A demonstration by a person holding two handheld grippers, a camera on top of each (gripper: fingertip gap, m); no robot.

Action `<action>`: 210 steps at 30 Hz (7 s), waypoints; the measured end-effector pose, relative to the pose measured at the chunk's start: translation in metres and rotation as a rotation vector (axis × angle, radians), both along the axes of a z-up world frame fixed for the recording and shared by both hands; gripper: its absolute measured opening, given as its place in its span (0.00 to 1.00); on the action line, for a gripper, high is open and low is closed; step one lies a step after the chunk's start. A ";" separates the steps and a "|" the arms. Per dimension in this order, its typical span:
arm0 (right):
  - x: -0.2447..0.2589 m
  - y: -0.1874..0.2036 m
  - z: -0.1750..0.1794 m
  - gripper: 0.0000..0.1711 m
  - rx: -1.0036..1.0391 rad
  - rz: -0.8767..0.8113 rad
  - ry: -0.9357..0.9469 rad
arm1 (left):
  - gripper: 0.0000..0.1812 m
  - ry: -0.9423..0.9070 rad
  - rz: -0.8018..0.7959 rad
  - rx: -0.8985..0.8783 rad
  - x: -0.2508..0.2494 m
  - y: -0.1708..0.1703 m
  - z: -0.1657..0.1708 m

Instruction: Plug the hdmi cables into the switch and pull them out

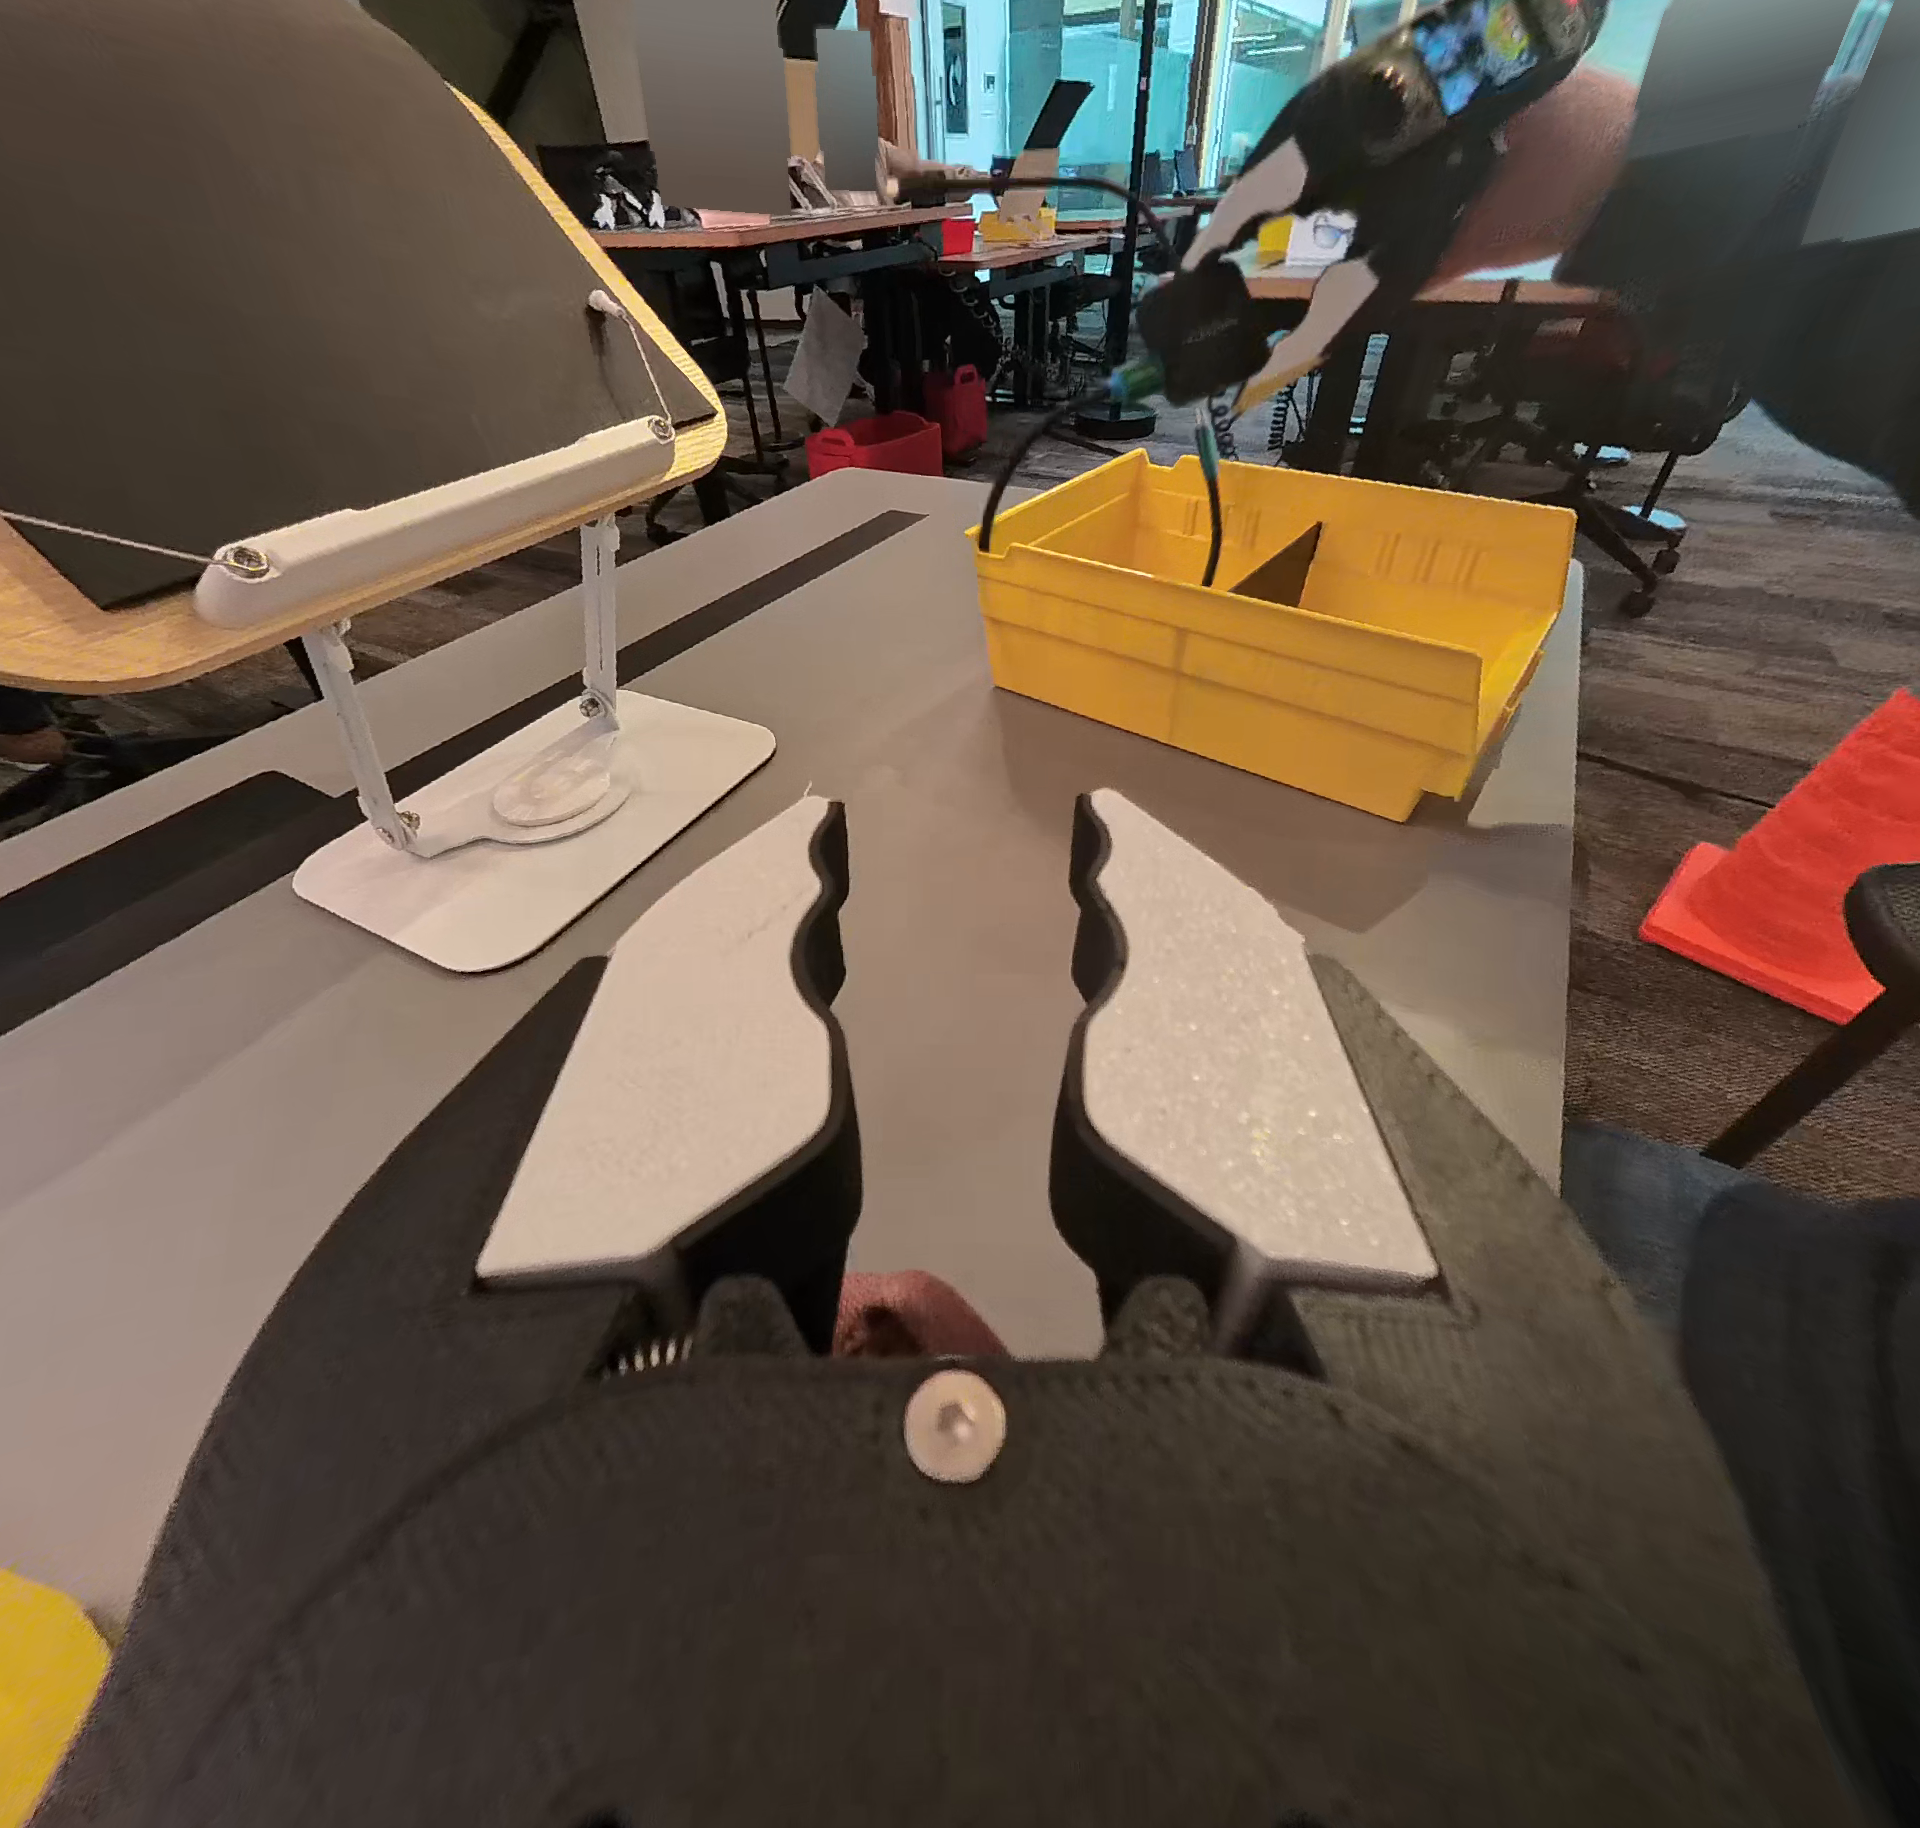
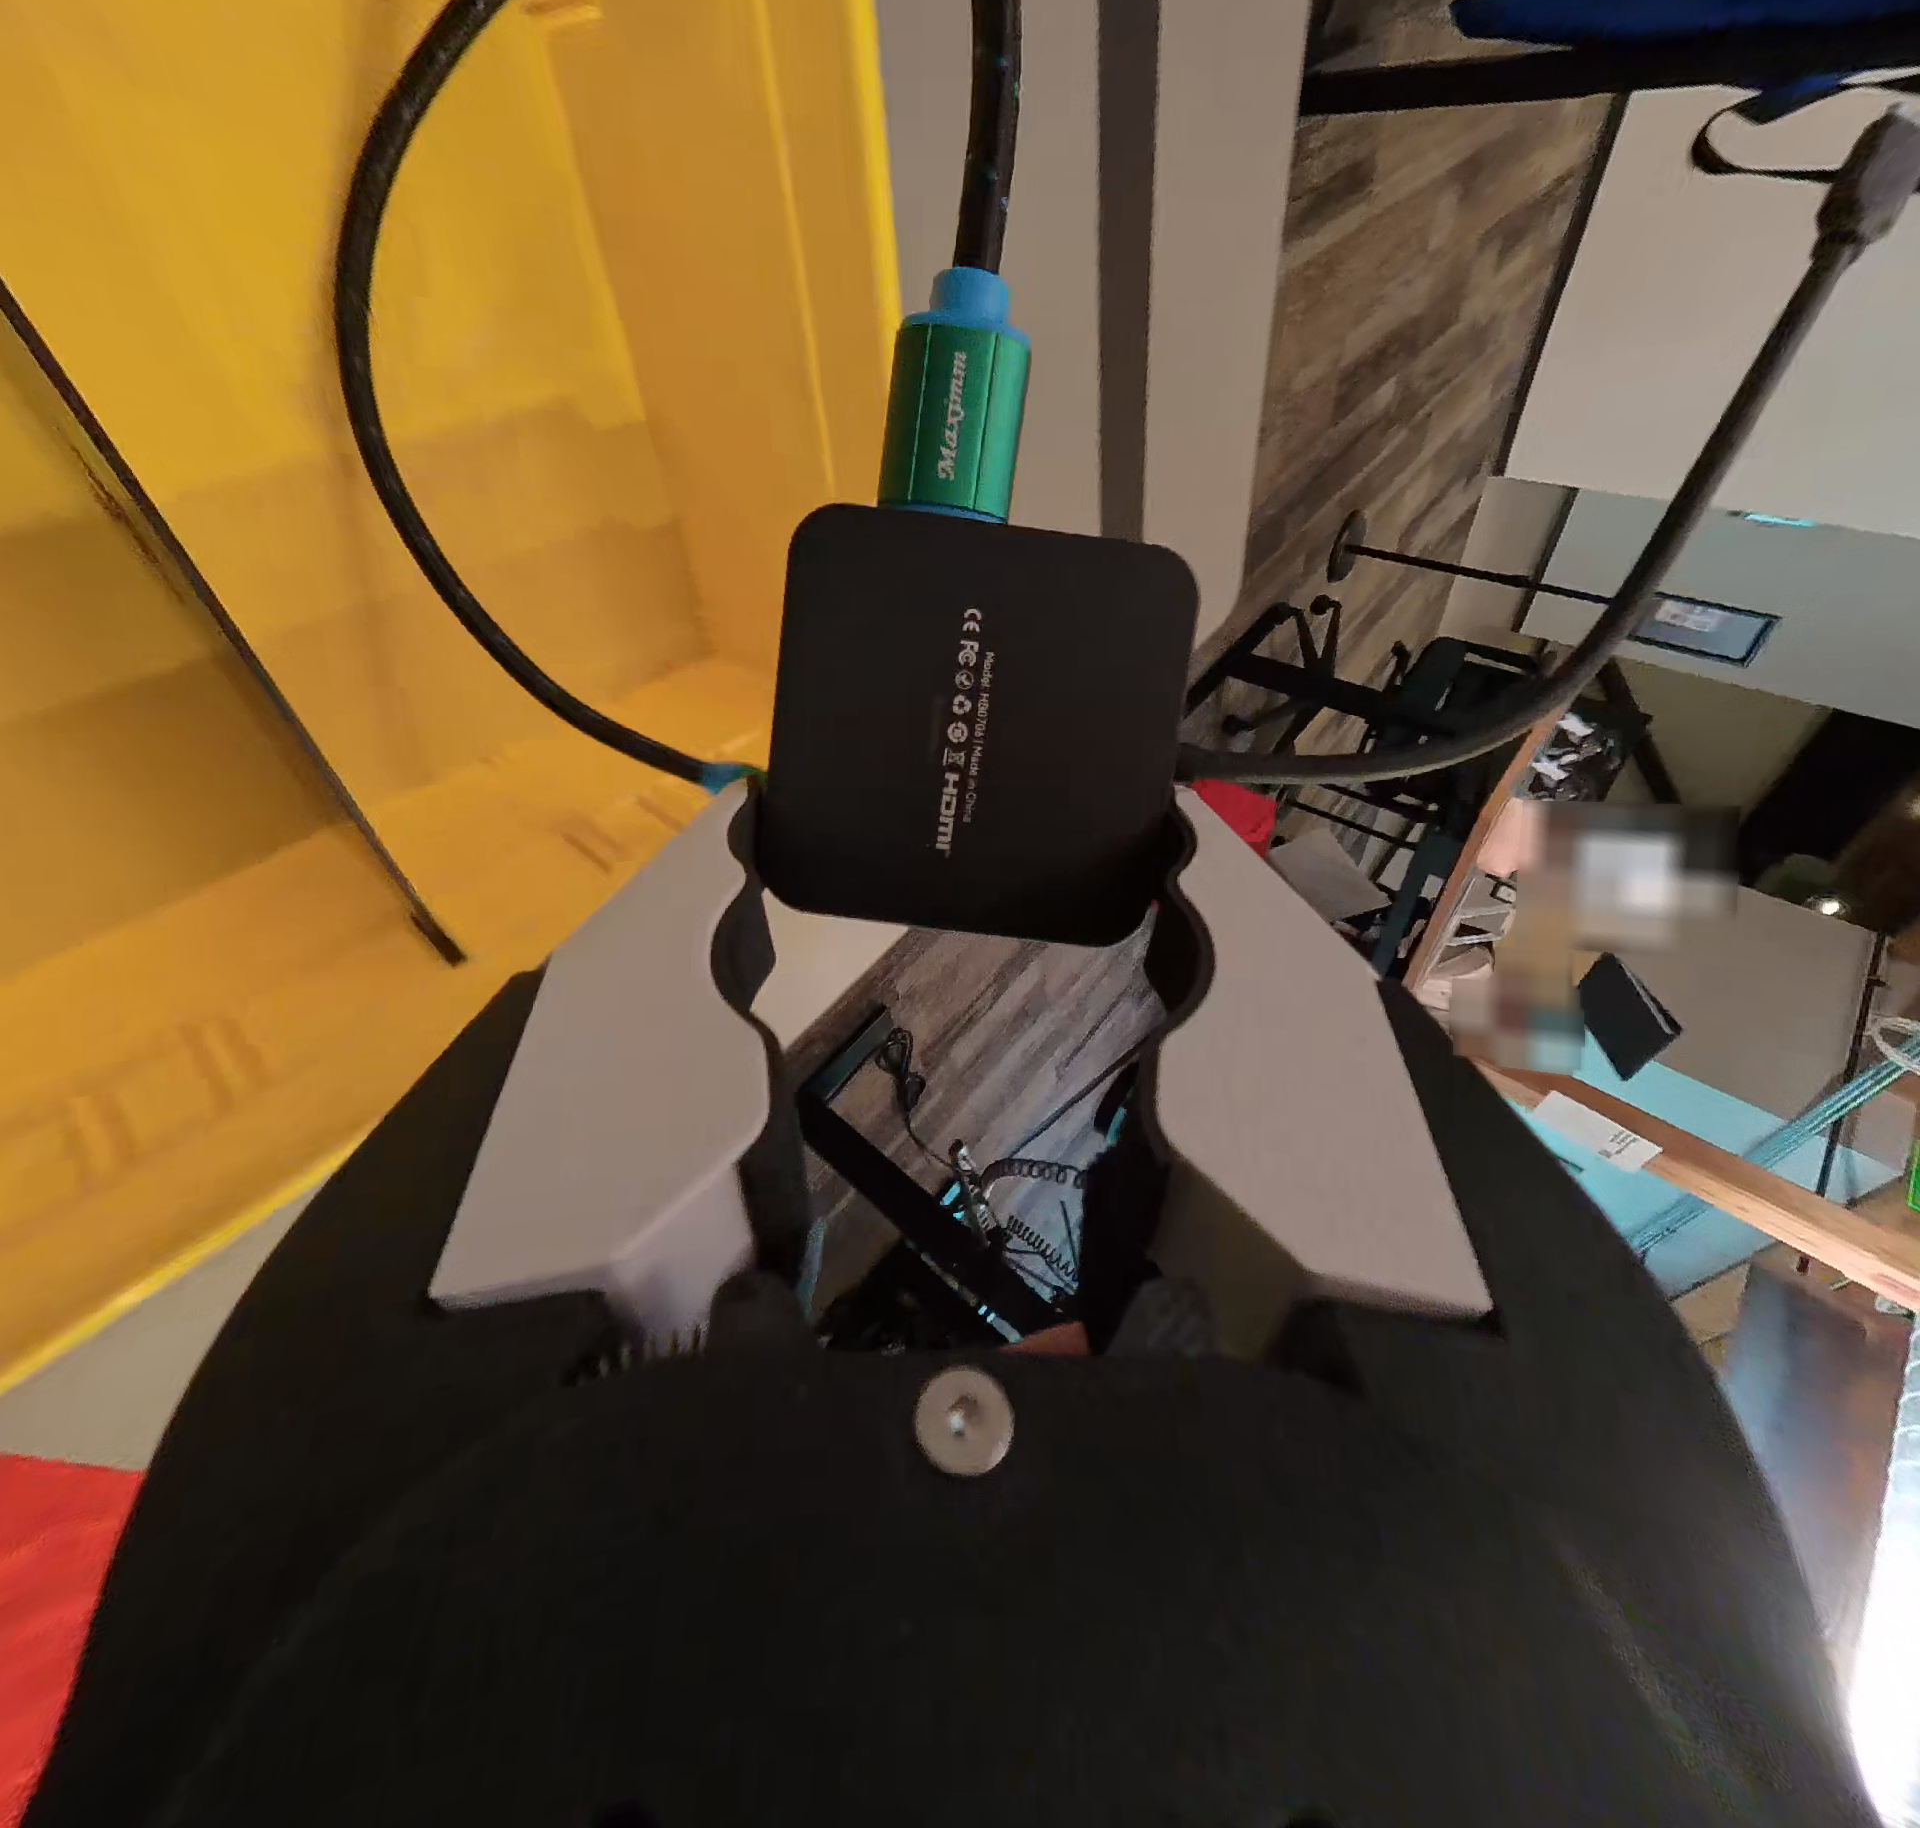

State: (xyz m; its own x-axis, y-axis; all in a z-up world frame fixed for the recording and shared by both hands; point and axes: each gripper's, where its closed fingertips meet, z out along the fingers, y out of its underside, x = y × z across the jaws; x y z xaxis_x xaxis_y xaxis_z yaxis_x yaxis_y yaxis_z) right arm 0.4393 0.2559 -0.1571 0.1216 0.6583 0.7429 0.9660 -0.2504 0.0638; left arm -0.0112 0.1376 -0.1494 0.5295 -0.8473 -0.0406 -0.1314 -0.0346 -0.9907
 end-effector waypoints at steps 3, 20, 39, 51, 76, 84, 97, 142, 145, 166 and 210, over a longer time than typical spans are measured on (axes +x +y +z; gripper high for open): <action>-0.003 0.002 -0.021 0.42 0.012 -0.007 0.012 | 0.22 0.000 0.002 0.002 0.000 0.000 0.000; 0.027 0.012 -0.097 0.42 -0.172 -0.261 -0.116 | 0.22 0.022 -0.007 0.001 0.005 -0.001 -0.006; -0.030 0.012 -0.059 0.58 -0.045 -0.186 -0.072 | 0.22 0.065 0.014 0.032 0.001 0.001 -0.005; -0.074 -0.004 -0.015 0.56 0.086 -0.099 0.024 | 0.23 0.093 0.029 0.082 0.001 -0.003 0.005; -0.295 -0.114 -0.002 0.02 -0.123 0.214 0.685 | 0.13 0.469 0.507 0.198 -0.240 -0.004 0.062; -0.363 -0.141 -0.046 0.04 -0.257 0.281 0.813 | 0.23 0.793 0.480 0.192 -0.256 0.027 0.009; -0.385 -0.156 -0.091 0.05 -0.365 0.318 0.805 | 0.30 1.266 0.309 0.480 -0.235 0.114 -0.052; -0.370 -0.141 -0.017 0.28 -0.244 0.274 1.143 | 0.03 0.937 0.473 0.820 -0.086 0.107 0.143; -0.354 -0.141 -0.013 0.32 -0.214 0.234 1.175 | 0.03 0.989 0.358 0.786 -0.038 0.108 0.118; -0.333 -0.167 -0.068 0.31 -0.261 0.227 0.970 | 0.06 1.331 -0.071 0.422 0.097 0.121 -0.083; -0.375 -0.191 -0.102 0.33 -0.439 0.300 0.931 | 0.29 1.226 0.555 -0.239 -0.357 -0.022 -0.090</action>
State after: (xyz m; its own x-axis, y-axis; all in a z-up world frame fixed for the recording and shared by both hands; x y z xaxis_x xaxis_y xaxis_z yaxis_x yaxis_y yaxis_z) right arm 0.0640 0.0649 -0.2591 0.3074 0.9423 0.1325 0.6992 -0.1292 -0.7031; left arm -0.3684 0.1152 -0.2394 0.5296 -0.5901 -0.6094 -0.8259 -0.5226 -0.2117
